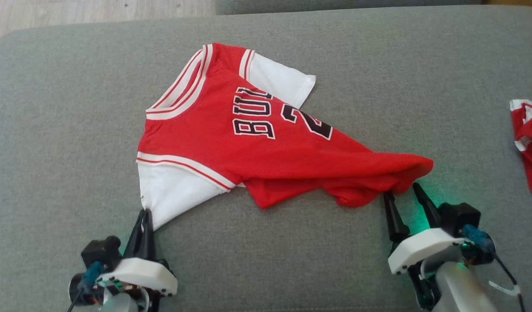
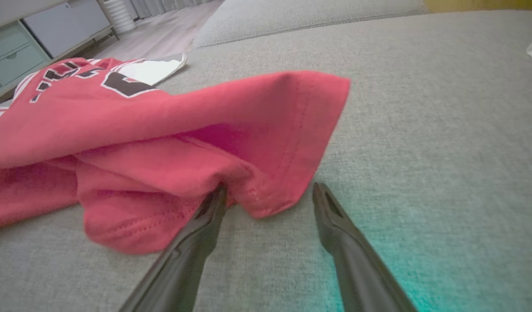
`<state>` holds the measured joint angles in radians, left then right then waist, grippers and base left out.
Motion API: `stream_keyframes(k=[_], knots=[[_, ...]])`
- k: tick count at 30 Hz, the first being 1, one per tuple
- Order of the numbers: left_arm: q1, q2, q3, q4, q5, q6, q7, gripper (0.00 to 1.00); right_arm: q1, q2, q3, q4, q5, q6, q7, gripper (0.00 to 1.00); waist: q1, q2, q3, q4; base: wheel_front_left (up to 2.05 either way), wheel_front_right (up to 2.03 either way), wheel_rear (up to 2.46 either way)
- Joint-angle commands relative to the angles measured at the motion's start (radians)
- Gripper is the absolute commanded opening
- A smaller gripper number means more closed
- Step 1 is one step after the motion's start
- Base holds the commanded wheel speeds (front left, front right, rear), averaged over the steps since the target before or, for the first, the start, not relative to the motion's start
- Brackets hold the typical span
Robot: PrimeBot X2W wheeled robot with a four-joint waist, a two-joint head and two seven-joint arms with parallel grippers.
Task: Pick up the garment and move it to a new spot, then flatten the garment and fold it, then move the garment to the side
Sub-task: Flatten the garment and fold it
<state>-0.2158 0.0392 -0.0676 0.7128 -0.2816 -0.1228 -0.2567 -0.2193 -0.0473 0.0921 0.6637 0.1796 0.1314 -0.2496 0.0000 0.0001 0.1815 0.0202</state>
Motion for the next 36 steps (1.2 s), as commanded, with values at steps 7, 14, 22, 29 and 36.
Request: stream_keyframes(k=[7,14,22,29,36], knots=[[-0.018,0.011,0.021,-0.028,-0.014,0.009,-0.005,0.0,-0.015,-0.003,0.017,-0.07,-0.094,-0.001,-0.012,1.0,0.0,-0.0001,0.003,-0.003,0.0,0.0,0.0],[-0.009,0.011,0.02,-0.029,-0.022,0.013,-0.005,0.0,0.01,-0.003,0.016,-0.097,-0.123,-0.001,-0.012,1.0,0.0,-0.0001,0.0,-0.011,0.0,0.0,0.0],[-0.02,0.011,0.011,-0.026,-0.024,0.013,-0.005,0.0,-0.016,-0.003,0.025,-0.075,-0.131,-0.001,-0.012,0.99,0.0,-0.0001,0.014,-0.006,0.0,0.0,0.0],[-0.024,0.011,0.013,-0.032,-0.022,0.015,-0.005,0.0,-0.037,-0.003,0.023,-0.036,-0.137,-0.001,-0.012,0.0,0.0,-0.0001,0.018,0.004,0.0,0.0,0.0],[-0.025,0.011,0.034,-0.079,-0.026,0.012,-0.005,0.0,-0.007,-0.003,-0.02,-0.112,-0.157,-0.001,-0.012,0.0,0.0,-0.0001,-0.02,-0.008,0.0,0.0,0.0]])
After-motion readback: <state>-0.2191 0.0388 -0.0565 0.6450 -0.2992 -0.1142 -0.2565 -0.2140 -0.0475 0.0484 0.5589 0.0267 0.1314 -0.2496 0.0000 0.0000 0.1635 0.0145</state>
